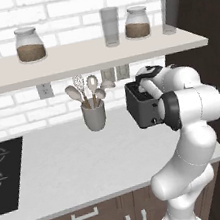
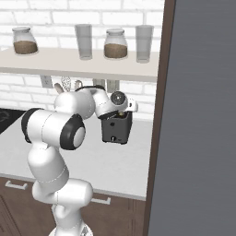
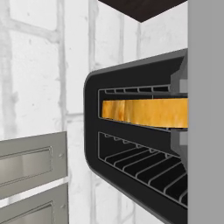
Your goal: Start the toaster. Once the lever pops up, take the bread to the plate on the dining counter.
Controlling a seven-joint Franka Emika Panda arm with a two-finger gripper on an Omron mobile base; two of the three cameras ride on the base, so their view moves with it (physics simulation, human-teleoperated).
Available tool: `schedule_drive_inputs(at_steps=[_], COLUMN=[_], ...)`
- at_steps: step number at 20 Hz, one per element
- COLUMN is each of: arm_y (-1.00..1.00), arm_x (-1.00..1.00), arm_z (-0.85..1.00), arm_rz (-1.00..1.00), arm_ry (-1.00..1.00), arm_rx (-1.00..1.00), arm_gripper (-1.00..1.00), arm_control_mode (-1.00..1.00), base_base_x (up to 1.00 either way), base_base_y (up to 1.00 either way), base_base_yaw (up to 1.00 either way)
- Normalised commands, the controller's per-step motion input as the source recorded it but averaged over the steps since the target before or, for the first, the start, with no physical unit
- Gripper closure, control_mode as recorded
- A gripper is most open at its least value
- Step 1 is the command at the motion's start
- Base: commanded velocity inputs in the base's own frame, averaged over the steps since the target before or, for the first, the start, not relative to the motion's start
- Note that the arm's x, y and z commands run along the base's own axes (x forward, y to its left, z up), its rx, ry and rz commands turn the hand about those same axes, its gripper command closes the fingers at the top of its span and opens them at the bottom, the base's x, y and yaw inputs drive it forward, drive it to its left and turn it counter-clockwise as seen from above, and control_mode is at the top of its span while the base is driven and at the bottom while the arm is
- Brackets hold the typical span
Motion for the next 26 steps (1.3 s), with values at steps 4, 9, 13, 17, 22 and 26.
schedule_drive_inputs(at_steps=[4, 9, 13, 17, 22, 26], arm_y=[0.0, 0.0, 0.0, 0.0, 0.0, 0.0], arm_x=[0.0, 0.0, 0.0, 0.0, 0.0, 0.0], arm_z=[0.0, 0.0, 0.0, 0.0, 0.0, 0.0], arm_rz=[0.0, 0.0, 0.0, 0.0, 0.0, 0.0], arm_ry=[0.0, 0.0, 0.0, 0.0, 0.0, 0.0], arm_rx=[0.0, 0.0, 0.0, 0.0, 0.0, 0.0], arm_gripper=[1.0, 1.0, 1.0, 1.0, 1.0, 1.0], arm_control_mode=[-1.0, -1.0, -1.0, -1.0, -1.0, -1.0], base_base_x=[0.0, 0.0, 0.0, 0.0, 0.0, 0.0], base_base_y=[0.0, 0.0, 0.0, 0.0, 0.0, 0.0], base_base_yaw=[0.0, 0.0, 0.0, 0.0, 0.0, 0.0])
